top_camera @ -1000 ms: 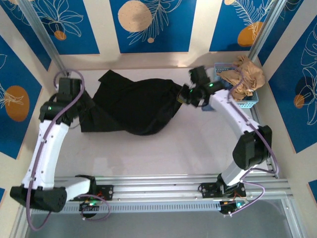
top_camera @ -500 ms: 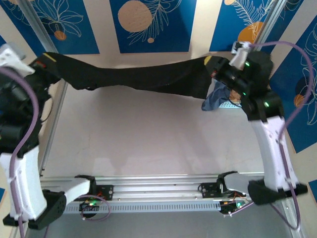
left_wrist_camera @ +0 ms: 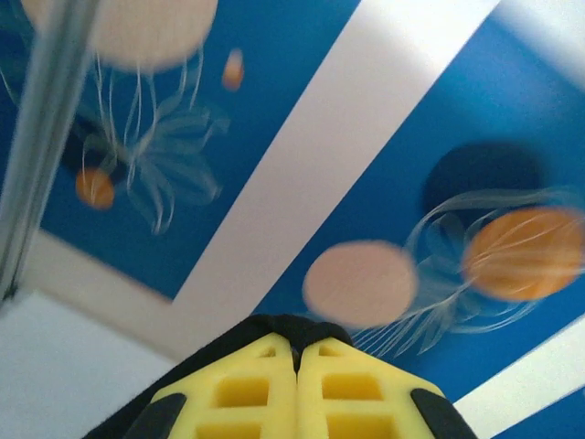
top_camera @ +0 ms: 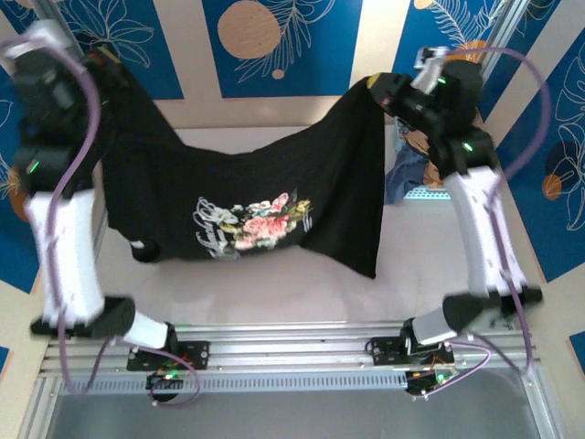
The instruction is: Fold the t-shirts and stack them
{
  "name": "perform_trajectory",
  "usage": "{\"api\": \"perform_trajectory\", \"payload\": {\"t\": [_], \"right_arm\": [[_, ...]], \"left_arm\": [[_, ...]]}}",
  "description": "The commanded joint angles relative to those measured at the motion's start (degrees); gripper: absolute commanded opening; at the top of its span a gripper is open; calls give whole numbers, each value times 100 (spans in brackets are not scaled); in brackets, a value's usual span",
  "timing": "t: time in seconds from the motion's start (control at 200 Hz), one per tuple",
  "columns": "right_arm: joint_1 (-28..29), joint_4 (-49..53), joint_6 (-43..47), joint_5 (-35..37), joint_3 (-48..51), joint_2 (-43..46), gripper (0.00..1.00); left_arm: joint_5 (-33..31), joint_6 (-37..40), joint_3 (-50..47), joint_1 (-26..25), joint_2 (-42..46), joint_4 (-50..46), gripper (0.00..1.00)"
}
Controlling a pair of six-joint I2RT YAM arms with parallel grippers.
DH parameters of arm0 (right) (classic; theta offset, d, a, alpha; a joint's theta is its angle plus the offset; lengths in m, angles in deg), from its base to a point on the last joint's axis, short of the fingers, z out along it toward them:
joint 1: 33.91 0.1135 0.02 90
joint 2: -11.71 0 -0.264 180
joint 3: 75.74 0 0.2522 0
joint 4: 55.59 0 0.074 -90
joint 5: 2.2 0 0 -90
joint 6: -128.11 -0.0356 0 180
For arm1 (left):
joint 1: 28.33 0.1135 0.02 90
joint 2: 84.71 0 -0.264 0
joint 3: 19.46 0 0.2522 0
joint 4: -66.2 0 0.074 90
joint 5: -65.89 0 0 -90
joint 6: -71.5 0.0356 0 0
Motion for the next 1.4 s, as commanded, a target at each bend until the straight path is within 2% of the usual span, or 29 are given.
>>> {"api": "perform_trajectory", "payload": {"t": [0.0,0.115,0.235,0.295,0.37,0.51,0.615,0.675,0.75,0.835,0.975,1.105,1.245,1.395], "right_arm": [[-135,-340,-343,-657,-565,-945,0],[-194,-123,-357,-852,-1933,-2050,0],[-334,309,-355,-787,-3867,-2893,0],[-499,456,-493,-720,-4812,-3210,0],[-765,408,-812,-645,-5583,-3395,0],[-1239,-98,-1353,-691,-5352,-3020,0],[-1402,-75,-1287,-934,-4745,-2670,0],[-1396,261,-1027,-1082,-4405,-2513,0],[-1302,714,-666,-1149,-3727,-2241,0],[-1069,873,-311,-925,-1997,-1605,0],[-683,245,-494,-389,1405,-510,0],[-254,241,-411,0,3238,-276,0],[-4,556,-273,284,4125,-468,0],[231,1266,-169,871,4496,-276,0]], "left_arm": [[763,-312,15,412,-943,121,0],[1353,-415,915,671,-1836,149,0],[1456,-274,2731,795,-2443,30,0],[1517,-360,3355,886,-2455,243,0],[1517,-432,3295,982,-2029,876,0],[1605,-299,2891,1022,-1167,1694,0],[1833,-234,2629,1007,-718,1002,0],[1929,-112,1944,972,-284,514,0],[1889,-90,105,902,588,489,0],[1989,-529,-2148,823,1576,767,0],[1851,-1081,-5090,375,2697,272,0],[1914,-1721,-7458,-150,3567,312,0],[1855,-2546,-9167,-968,4080,624,0],[1698,-3148,-9773,-1391,4522,313,0]]}}
